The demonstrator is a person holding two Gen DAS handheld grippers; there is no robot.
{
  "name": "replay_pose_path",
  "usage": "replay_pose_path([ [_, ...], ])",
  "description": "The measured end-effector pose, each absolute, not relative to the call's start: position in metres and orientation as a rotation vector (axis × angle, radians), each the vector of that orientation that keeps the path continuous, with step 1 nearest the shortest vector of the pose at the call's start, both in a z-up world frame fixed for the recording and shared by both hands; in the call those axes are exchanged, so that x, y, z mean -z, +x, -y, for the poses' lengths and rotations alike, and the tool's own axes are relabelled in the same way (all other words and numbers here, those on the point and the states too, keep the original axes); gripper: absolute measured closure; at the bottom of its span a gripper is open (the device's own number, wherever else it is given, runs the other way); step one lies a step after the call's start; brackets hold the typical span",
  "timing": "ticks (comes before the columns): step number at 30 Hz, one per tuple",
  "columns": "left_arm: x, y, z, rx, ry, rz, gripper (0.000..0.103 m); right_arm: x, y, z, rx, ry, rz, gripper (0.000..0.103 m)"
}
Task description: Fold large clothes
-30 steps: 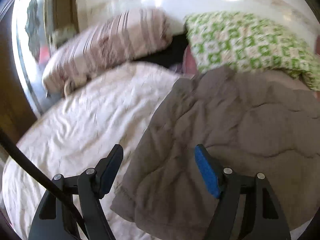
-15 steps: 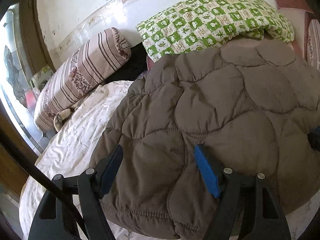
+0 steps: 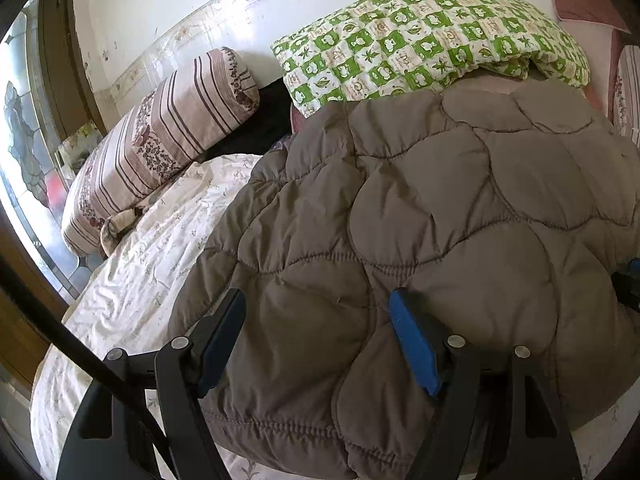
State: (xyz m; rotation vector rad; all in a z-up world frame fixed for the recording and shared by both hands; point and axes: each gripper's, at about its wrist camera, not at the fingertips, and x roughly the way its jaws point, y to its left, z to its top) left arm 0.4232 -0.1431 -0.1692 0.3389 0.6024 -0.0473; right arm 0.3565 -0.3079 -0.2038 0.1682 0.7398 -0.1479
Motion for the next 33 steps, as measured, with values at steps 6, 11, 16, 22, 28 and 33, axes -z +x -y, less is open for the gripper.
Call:
replay_pose_path([
  [6, 0.169, 0.424, 0.143, 0.048, 0.335, -0.605, 0.029, 0.203, 0.357, 0.308, 0.149, 0.169, -0.74, 0.071],
  [11, 0.17, 0.424, 0.143, 0.049, 0.333, -0.607, 0.029, 0.204, 0.357, 0.309, 0.142, 0.178, -0.743, 0.071],
  [16, 0.17, 0.425, 0.143, 0.05, 0.328, -0.61, 0.029, 0.202, 0.354, 0.318, 0.117, 0.24, -0.744, 0.069],
  [22, 0.17, 0.426, 0.142, 0.057, 0.316, -0.62, 0.029, 0.197, 0.35, 0.334, 0.114, 0.298, -0.733, 0.068],
  [28, 0.169, 0.427, 0.14, 0.063, 0.296, -0.634, 0.028, 0.198, 0.341, 0.378, 0.187, 0.419, -0.727, 0.068],
  [33, 0.168, 0.429, 0.139, 0.067, 0.28, -0.646, 0.028, 0.203, 0.331, 0.414, 0.272, 0.526, -0.73, 0.063],
])
